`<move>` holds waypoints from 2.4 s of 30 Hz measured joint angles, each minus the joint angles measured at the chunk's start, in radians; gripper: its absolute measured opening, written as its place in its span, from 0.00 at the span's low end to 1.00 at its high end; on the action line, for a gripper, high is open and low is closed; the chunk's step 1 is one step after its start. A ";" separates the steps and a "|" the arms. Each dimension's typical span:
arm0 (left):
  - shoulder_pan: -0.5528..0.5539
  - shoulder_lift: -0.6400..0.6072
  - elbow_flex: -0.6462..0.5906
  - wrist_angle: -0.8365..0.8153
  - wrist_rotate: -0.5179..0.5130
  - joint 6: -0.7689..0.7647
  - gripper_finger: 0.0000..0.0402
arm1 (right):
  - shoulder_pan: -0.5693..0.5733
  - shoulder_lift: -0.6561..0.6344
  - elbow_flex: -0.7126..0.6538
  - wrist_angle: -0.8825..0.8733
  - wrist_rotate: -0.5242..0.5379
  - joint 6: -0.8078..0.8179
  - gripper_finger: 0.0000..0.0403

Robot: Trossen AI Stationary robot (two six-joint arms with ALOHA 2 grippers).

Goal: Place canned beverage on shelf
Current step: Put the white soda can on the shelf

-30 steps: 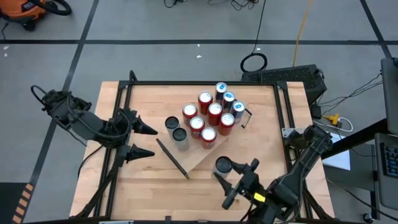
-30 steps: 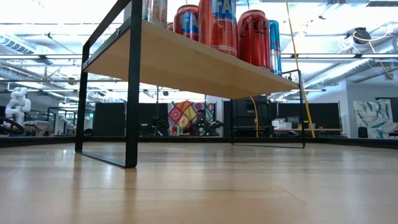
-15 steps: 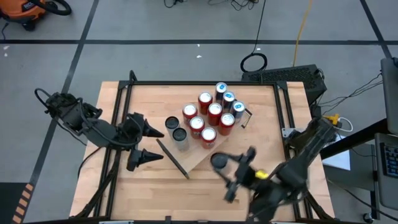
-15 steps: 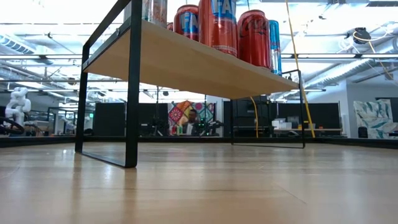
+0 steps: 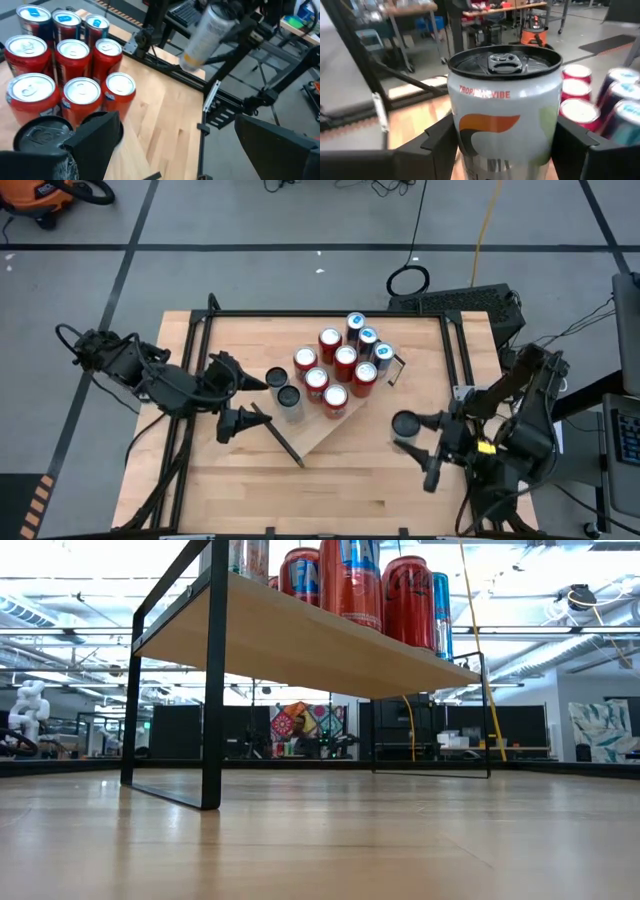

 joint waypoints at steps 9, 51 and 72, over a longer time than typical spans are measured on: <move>0.076 0.000 0.000 0.001 0.000 0.000 0.99 | -0.011 -0.010 -0.258 0.580 0.059 -0.148 0.56; 0.094 0.000 0.000 0.021 0.004 0.001 0.99 | -0.450 0.333 -0.358 1.557 -0.298 -0.813 0.56; 0.094 0.000 0.000 0.019 -0.001 0.010 0.99 | -0.490 0.335 -0.357 1.471 -0.344 -0.757 0.56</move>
